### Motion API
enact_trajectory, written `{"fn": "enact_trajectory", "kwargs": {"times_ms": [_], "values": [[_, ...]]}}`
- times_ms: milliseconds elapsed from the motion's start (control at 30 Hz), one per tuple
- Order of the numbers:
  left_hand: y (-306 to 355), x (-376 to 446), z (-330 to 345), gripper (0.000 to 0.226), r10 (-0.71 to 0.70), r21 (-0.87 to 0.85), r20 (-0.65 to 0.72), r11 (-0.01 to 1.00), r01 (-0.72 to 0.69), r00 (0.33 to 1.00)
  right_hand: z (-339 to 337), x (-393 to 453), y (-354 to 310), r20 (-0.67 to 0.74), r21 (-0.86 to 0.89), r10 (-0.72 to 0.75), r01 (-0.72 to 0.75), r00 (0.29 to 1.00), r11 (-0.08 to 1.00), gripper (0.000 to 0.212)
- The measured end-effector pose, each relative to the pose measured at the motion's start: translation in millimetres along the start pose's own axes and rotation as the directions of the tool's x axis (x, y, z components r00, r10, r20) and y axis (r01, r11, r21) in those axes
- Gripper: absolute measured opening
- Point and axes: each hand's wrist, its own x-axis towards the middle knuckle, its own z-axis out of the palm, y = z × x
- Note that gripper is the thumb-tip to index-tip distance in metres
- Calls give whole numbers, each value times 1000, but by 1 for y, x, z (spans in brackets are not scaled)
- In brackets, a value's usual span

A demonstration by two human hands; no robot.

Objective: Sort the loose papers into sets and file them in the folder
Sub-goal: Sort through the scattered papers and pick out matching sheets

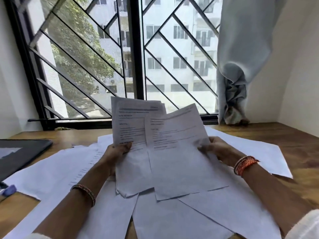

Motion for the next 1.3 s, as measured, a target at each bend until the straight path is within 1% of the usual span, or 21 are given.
{"fn": "enact_trajectory", "kwargs": {"times_ms": [33,67,167,200,267,333,400,433,533,567,667,700,733,767,800,833,867,900,1033,1133,1300], "values": [[0,0,0,26,19,2,7,1000,-19,1000,0,0,-2,17,-4,-11,11,1000,1000,26],[0,1,0,24,34,1,17,999,-34,999,0,0,-2,33,-14,-12,13,999,1000,38],[-2,2,1,23,53,13,6,999,-53,999,0,1,2,62,-53,25,-22,998,998,82],[-2,2,1,23,56,12,-4,998,-56,998,1,2,4,69,-52,32,-28,997,998,92],[-3,4,0,23,61,0,-16,998,-61,998,0,5,4,74,-16,31,-30,997,999,102],[-3,6,-1,26,68,-9,-16,998,-68,998,-1,6,3,73,36,28,-31,997,999,105],[-4,7,-3,27,74,-17,-10,997,-74,997,-1,7,2,83,87,16,-23,996,996,103],[-4,8,-3,27,76,-22,-10,997,-76,997,-1,7,2,87,101,8,-17,996,995,98],[-4,10,-7,29,88,-43,-7,995,-89,996,-2,6,2,90,112,-12,2,996,994,67],[-4,10,-8,31,91,-39,-8,995,-92,996,-1,6,3,82,114,-27,17,996,993,66],[-5,11,-10,35,106,-44,-12,993,-107,994,1,6,5,59,108,-46,39,997,993,94],[-6,12,-10,37,114,-49,-15,992,-115,993,1,7,6,59,106,-52,45,997,993,98],[-6,12,-9,37,123,-53,-17,991,-123,992,1,7,6,58,102,-52,46,997,994,97],[-6,12,-9,36,129,-60,-23,990,-130,991,1,7,5,53,94,-50,45,997,995,89],[-6,11,-8,34,134,-69,-25,988,-135,991,1,7,5,42,95,-43,39,998,995,72],[-6,10,-8,30,140,-75,-30,987,-142,990,0,7,4,28,100,-41,38,999,994,49],[-6,10,-8,27,147,-75,-32,986,-149,989,0,7,4,1,92,-40,40,999,995,31],[-6,10,-8,25,151,-72,-38,985,-154,988,-1,7,4,-30,71,-43,45,999,996,23],[-6,11,-10,22,152,-59,-64,986,-156,986,-2,9,8,-85,33,-57,60,995,998,23],[-6,9,-10,20,160,-74,-74,983,-165,984,0,9,7,-124,5,-73,74,990,997,18],[0,3,-10,15,168,-136,-120,973,-184,978,-3,15,10,-249,20,-139,148,959,989,12]]}}
